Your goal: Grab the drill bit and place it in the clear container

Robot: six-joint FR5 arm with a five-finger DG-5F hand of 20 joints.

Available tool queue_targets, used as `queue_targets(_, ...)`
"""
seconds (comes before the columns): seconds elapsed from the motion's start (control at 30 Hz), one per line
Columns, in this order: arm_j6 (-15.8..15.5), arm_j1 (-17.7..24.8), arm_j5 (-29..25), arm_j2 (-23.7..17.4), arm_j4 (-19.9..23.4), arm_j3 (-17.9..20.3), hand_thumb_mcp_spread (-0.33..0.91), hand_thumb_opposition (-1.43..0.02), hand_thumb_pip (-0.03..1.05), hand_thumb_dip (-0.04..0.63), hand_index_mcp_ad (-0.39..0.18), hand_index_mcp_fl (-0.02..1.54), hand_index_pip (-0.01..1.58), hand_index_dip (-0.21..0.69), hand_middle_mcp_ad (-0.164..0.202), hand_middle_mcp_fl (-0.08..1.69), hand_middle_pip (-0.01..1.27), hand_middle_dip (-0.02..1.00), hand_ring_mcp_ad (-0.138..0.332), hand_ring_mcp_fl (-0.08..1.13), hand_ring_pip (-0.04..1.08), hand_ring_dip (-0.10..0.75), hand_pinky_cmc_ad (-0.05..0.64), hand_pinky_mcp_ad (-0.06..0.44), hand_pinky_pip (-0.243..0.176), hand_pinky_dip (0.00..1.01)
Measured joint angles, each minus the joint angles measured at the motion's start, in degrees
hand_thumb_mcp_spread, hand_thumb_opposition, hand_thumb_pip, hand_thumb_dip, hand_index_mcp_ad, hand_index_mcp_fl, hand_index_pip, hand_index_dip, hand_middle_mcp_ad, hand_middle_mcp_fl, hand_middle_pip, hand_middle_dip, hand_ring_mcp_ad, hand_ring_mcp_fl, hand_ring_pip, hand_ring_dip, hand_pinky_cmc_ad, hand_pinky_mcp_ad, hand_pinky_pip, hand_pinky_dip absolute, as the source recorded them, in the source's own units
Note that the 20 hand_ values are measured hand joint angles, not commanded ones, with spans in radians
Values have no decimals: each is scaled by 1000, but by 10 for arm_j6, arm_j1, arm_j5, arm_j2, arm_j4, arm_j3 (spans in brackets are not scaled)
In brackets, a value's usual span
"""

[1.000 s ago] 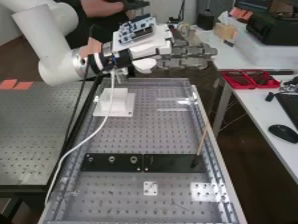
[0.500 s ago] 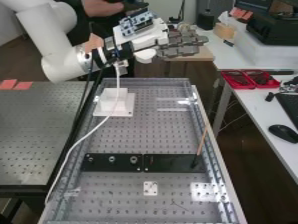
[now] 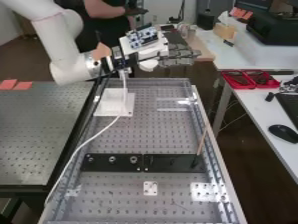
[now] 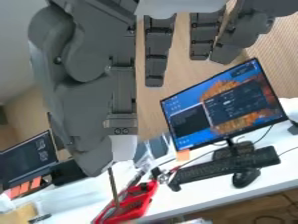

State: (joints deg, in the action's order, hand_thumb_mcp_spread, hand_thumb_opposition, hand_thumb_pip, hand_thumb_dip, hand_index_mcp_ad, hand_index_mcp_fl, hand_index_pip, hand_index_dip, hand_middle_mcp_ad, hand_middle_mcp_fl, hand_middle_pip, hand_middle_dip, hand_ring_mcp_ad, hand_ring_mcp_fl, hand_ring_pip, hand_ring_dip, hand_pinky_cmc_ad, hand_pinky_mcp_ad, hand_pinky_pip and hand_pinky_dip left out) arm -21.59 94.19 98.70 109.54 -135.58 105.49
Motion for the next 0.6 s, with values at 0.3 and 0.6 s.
queue_targets(0.3,9,7,0,25,-17,-10,545,-967,429,250,-152,962,1084,108,3,284,143,140,194,28,89,-26,305,134,-89,192)
queue_targets(0.6,12,13,-17,65,-46,-37,545,-967,429,250,-152,962,1084,108,3,284,143,140,197,28,89,-26,305,134,-89,192)
